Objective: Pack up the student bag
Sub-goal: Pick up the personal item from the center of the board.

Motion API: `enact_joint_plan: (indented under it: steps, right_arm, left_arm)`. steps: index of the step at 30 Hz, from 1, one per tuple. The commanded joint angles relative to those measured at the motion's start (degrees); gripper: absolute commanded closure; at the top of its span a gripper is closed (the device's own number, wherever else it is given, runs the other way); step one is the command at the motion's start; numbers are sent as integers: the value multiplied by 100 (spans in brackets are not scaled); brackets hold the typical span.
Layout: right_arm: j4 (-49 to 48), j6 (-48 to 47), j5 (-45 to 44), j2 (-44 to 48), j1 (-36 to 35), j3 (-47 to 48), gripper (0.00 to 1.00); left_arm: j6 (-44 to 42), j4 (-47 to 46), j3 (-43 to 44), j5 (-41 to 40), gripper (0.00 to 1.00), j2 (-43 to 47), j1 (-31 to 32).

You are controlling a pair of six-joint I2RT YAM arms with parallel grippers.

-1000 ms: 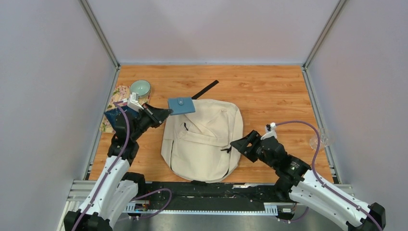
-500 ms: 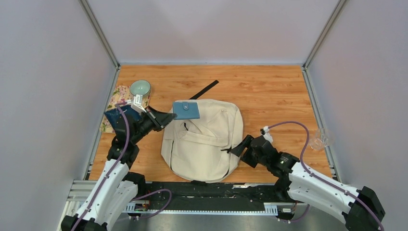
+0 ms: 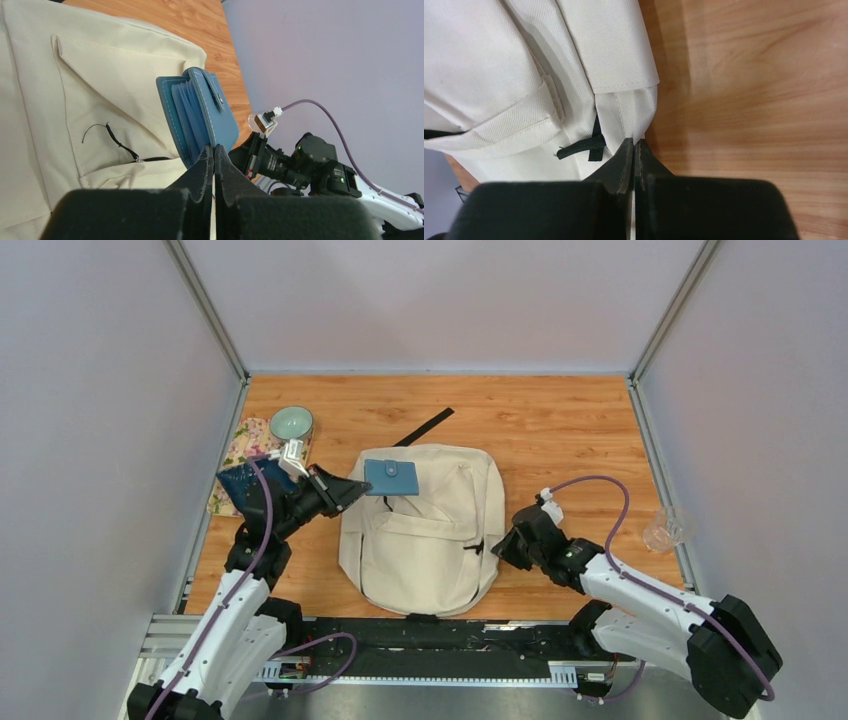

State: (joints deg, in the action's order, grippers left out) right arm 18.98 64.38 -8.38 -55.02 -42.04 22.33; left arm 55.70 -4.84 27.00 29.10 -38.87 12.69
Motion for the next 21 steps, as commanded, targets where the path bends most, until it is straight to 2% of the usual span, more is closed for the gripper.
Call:
enact_joint_plan:
  steps: [1, 5, 6, 7, 9, 10, 12, 14, 18, 21]
  right_arm:
    - [-369, -838, -103, -288, 521, 553, 100]
    - [-299, -1243, 29, -456, 873, 896, 100]
    - [-220, -1296, 64, -465, 925, 1018, 97]
    - [-141, -1349, 73, -439, 935, 1071, 83]
    - [130, -1349, 152, -325, 926, 1159, 65]
    - [228, -1279, 153, -116, 917, 1160, 49]
    - [360, -1104, 153, 218, 917, 959, 40]
    - [343, -719, 222, 895, 908, 730, 36]
    - [-514, 73, 722, 2317, 777, -16, 33]
    - [-1096, 583, 750, 2680, 523, -369, 33]
  left_arm:
    - [125, -166, -20, 157, 100, -24, 49]
    - [213, -350, -98, 166, 100, -24, 67]
    - [265, -394, -125, 183, 100, -15, 76]
    - [300, -447, -143, 192, 100, -6, 85]
    - [484, -754, -300, 166, 100, 11, 137]
    - [546, -868, -371, 149, 100, 29, 155]
    - [722, -1176, -555, 44, 100, 29, 286]
    - [819, -1544, -757, -71, 100, 20, 488]
    - [1223, -2415, -1127, -588, 100, -146, 910]
    - [1259, -2969, -1189, -957, 100, -409, 1367]
